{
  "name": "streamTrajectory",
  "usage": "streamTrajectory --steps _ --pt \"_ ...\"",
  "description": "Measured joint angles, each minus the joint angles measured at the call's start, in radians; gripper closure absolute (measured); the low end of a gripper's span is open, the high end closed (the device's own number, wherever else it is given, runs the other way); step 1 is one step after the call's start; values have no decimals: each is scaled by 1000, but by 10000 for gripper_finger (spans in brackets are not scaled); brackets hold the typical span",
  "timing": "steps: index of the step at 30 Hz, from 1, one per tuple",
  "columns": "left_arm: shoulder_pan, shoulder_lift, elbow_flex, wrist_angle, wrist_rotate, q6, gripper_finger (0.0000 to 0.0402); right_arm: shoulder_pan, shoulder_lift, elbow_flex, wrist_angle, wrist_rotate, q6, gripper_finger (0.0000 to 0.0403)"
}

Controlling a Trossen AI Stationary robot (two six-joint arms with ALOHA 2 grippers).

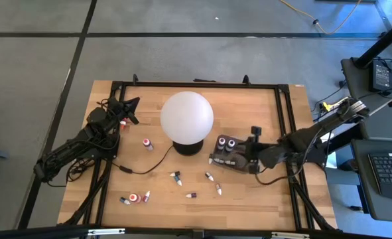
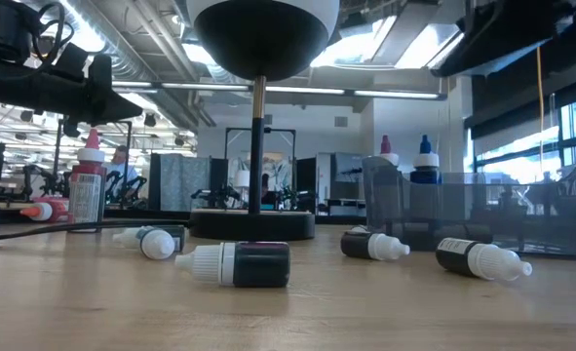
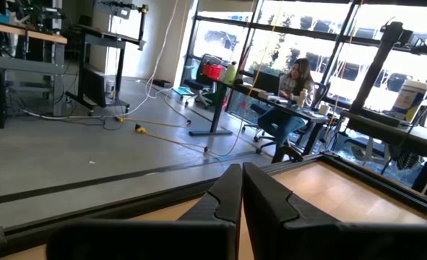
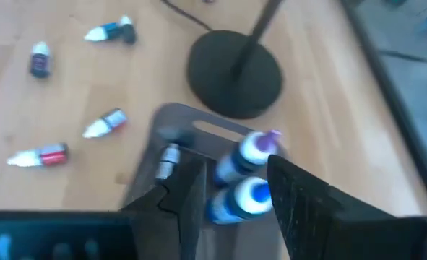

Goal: Pick & Place food coloring
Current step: Put the top large orange food coloring bottle into the black container

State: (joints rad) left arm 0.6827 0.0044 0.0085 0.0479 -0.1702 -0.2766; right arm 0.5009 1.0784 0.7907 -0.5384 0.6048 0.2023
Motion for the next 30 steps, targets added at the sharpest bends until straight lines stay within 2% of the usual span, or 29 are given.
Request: streamTrajectory --steps 8,14,18,24,30 --pt "0 0 0 0 0 1 392 -56 -203 -133 14 125 -79 251" --pt "0 0 0 0 -10 -18 389 -102 -343 -265 142 40 -126 251" --pt "0 0 0 1 -30 -25 390 -128 -417 -352 237 29 -197 251" --pt "0 0 0 1 -48 -25 389 -153 -483 -369 253 22 -208 251" --pt "0 0 0 2 -68 -25 385 -154 -492 -369 251 14 -208 251"
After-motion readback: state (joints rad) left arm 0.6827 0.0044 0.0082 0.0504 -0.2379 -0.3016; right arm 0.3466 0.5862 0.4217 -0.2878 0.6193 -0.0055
